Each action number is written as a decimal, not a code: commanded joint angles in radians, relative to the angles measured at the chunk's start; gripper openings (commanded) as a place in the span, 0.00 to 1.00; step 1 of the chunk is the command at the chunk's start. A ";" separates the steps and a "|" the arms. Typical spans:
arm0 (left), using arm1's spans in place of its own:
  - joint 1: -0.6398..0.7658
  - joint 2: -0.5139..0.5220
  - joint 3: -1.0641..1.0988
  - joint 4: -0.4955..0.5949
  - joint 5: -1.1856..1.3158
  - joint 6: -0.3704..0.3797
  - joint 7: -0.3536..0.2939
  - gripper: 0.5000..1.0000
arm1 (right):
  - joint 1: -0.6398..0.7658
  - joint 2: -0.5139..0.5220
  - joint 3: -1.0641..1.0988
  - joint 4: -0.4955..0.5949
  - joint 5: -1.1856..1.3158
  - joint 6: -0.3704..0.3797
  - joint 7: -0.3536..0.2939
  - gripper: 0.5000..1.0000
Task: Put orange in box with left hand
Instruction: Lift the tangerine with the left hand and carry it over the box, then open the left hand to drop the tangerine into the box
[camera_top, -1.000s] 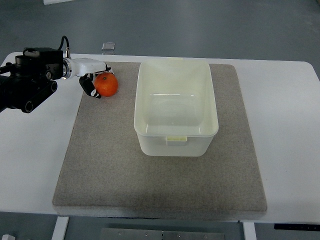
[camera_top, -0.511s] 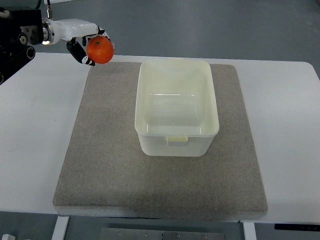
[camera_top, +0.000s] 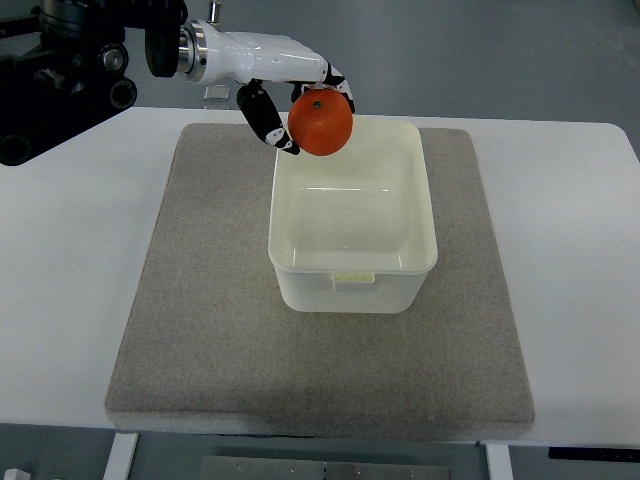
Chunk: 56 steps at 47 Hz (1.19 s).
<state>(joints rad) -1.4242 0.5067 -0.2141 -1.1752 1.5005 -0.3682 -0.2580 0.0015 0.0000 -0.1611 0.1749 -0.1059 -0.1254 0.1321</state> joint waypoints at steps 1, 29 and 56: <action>0.008 -0.033 0.004 -0.008 0.006 -0.001 0.000 0.00 | 0.000 0.000 0.000 0.000 0.000 0.000 0.000 0.86; 0.042 -0.091 0.088 0.017 0.050 0.014 0.014 0.65 | 0.000 0.000 0.000 0.000 0.000 0.001 0.000 0.86; 0.024 -0.040 0.006 0.028 -0.123 0.018 0.014 0.99 | 0.000 0.000 0.000 0.000 0.000 0.000 0.000 0.86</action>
<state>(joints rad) -1.3945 0.4401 -0.1726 -1.1531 1.4620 -0.3502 -0.2441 0.0015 0.0000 -0.1610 0.1749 -0.1058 -0.1256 0.1321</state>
